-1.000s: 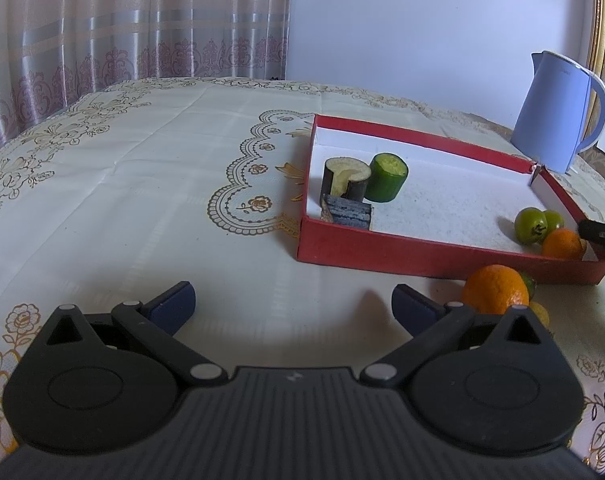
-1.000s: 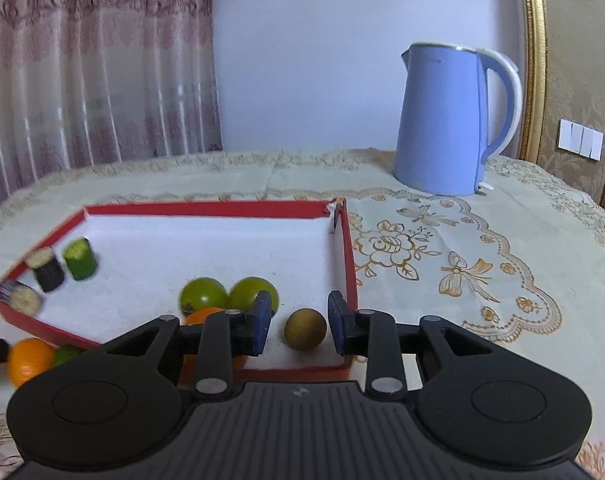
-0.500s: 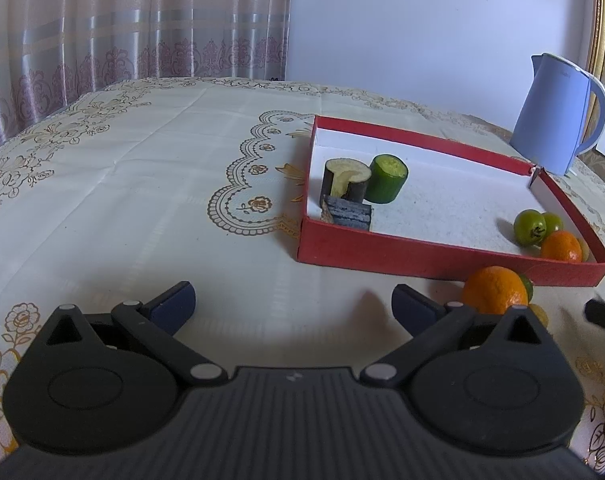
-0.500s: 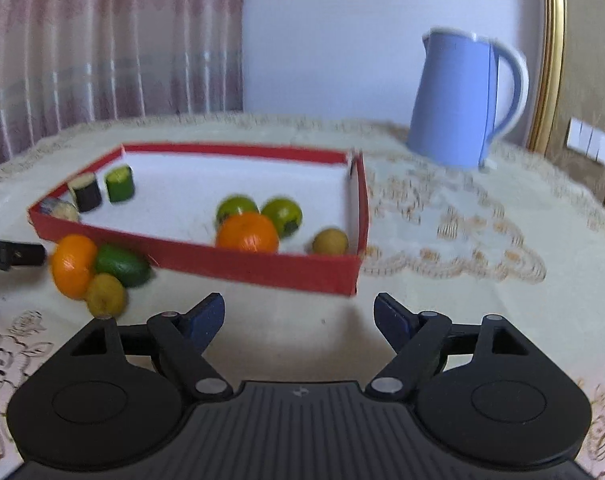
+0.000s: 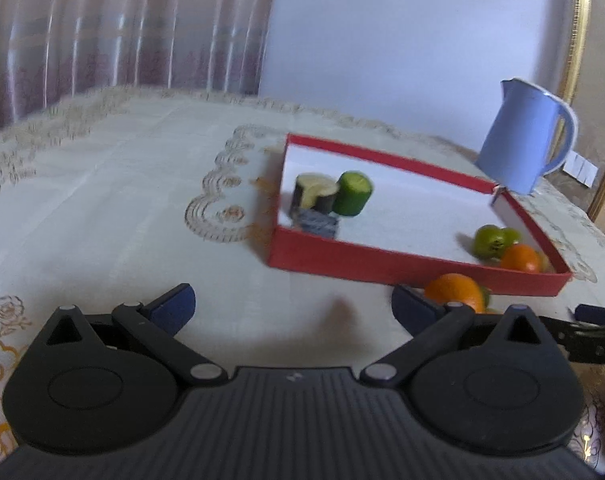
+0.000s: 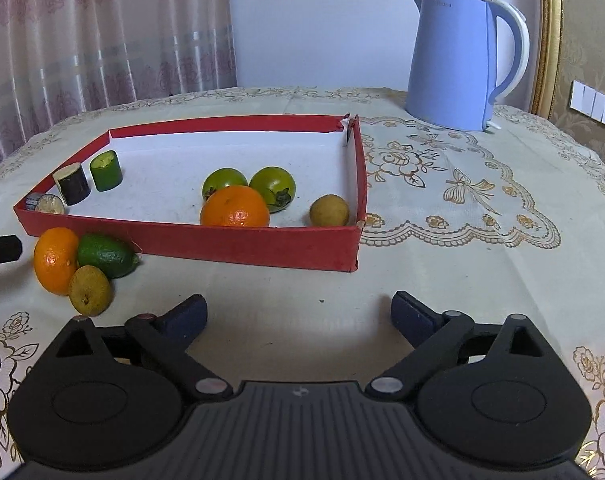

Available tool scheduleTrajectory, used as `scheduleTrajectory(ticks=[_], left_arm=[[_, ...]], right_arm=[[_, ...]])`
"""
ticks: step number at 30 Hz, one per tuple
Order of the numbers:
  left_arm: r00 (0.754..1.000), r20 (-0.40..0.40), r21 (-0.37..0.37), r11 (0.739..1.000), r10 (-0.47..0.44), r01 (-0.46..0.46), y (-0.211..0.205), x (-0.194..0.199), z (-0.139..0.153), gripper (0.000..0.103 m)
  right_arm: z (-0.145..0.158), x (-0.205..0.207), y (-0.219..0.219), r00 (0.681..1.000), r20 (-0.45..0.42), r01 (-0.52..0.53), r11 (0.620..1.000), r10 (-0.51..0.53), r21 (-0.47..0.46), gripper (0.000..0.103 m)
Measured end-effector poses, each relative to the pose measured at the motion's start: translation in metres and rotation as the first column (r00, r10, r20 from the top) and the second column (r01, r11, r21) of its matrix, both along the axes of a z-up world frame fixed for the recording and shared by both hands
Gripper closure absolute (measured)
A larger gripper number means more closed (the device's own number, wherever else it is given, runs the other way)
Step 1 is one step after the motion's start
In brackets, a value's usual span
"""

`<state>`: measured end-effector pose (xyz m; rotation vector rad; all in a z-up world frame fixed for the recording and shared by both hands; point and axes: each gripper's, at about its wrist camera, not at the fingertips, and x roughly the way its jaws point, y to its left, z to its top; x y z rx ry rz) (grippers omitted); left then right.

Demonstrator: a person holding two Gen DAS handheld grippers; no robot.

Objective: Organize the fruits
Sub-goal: 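Move the left gripper toward the large orange beside the tray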

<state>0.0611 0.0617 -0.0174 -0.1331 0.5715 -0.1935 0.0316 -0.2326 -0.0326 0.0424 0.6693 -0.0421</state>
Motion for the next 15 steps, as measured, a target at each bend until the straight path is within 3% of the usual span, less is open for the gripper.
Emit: scheduleTrajectory(ticks=[4,8,11,15], left_arm=[[0.998,-0.001,-0.089,0.994,-0.068,0.068,-0.013,-0.012,0.005,0.000],[0.994,0.009,-0.107,0.988,-0.111,0.112,-0.033,-0.013,0.011,0.000],[0.992,0.013,-0.091,0.987,-0.129,0.130,-0.047,-0.010,0.013,0.000],[0.996,-0.020,-0.035,0.996,-0.083,0.082,-0.058,-0.002,0.007,0.000]], right_arm=[[0.000,0.000,0.000,1.000,0.000,0.000,1.000,0.000,0.000,0.004],[0.000,0.000,0.000,1.000,0.000,0.000,1.000,0.000,-0.001,0.004],[0.000,0.000,0.000,1.000,0.001,0.000,1.000,0.000,0.000,0.004],[0.000,0.000,0.000,1.000,0.001,0.001,1.000,-0.001,0.000,0.004]])
